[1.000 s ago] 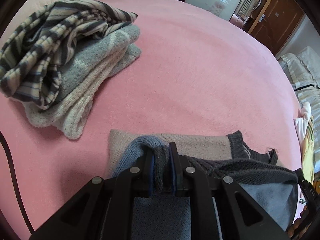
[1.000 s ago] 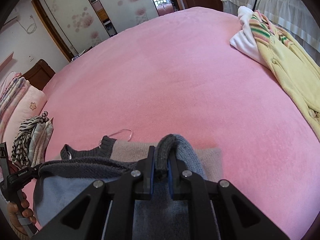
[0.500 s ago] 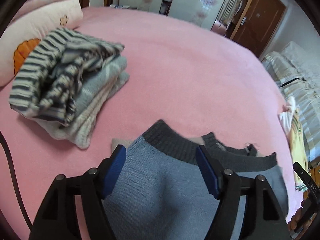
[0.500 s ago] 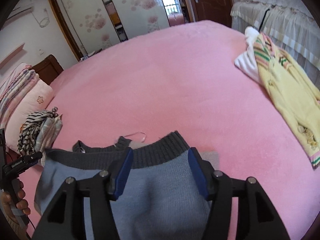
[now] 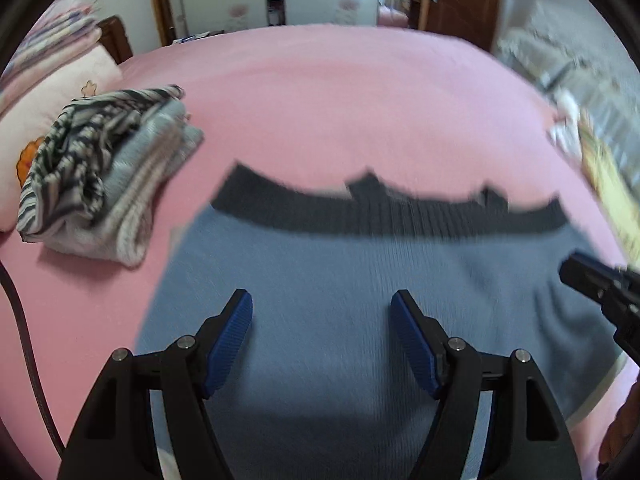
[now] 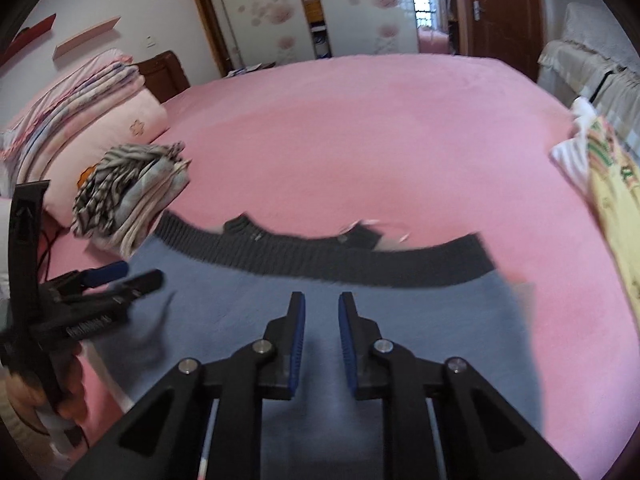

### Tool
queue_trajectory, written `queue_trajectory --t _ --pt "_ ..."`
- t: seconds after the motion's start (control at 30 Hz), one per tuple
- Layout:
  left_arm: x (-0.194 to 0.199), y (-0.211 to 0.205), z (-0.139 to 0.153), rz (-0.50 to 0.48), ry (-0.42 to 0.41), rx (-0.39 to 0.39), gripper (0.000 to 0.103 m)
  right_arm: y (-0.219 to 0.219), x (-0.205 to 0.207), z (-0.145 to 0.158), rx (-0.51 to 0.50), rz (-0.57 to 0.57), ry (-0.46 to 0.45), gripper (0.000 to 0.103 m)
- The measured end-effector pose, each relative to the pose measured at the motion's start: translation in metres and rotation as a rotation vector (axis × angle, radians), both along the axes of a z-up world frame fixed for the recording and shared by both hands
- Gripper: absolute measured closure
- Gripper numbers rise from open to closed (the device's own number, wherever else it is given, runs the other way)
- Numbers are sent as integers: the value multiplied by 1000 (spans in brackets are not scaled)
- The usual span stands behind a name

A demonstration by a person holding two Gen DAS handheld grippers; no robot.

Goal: Fold small clothes

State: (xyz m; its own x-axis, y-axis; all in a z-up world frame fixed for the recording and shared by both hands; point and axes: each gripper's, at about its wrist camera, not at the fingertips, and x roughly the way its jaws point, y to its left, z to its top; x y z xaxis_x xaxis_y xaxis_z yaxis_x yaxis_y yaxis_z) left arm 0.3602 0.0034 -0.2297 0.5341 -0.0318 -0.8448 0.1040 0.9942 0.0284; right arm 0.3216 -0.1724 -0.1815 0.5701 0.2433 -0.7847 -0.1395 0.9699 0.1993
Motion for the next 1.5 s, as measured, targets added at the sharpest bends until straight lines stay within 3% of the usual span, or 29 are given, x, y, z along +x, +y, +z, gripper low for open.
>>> queue_trajectory --t 0.1,0.23,0.37,0.5,0.67,0.77,0.93,1.03,1.17,1.27,1.5 --pt "-12 -4 -23 -2 21 62 31 18 -5 -20 -65 26 31 86" --pt "-22 3 -28 -19 -19 72 28 9 -12 -43 -143 6 60 91" --pt "-24 21 -29 -27 -30 33 28 -40 -26 -41 -127 -86 54 102" --pt "-30 36 -24 -24 -39 20 28 -87 -37 -37 -102 -174 69 103" --pt "-44 52 -6 18 -48 4 28 -114 -55 -16 -69 -254 55 103" --pt "-63 53 10 19 -68 -46 28 -99 -69 -3 -19 -213 35 102" --pt "-99 37 18 -4 -94 -107 28 -35 -87 10 31 -76 -4 102" --pt "-109 25 8 -16 -72 -132 28 7 -99 12 50 11 -21 102" --pt "-110 17 -16 -3 -38 -90 28 48 -104 -3 31 82 1 102" --pt "-108 28 -31 27 2 -117 28 42 -101 -20 22 50 52 102" --pt "-109 44 -35 13 -10 -138 30 -42 -106 -40 96 -142 106 103"
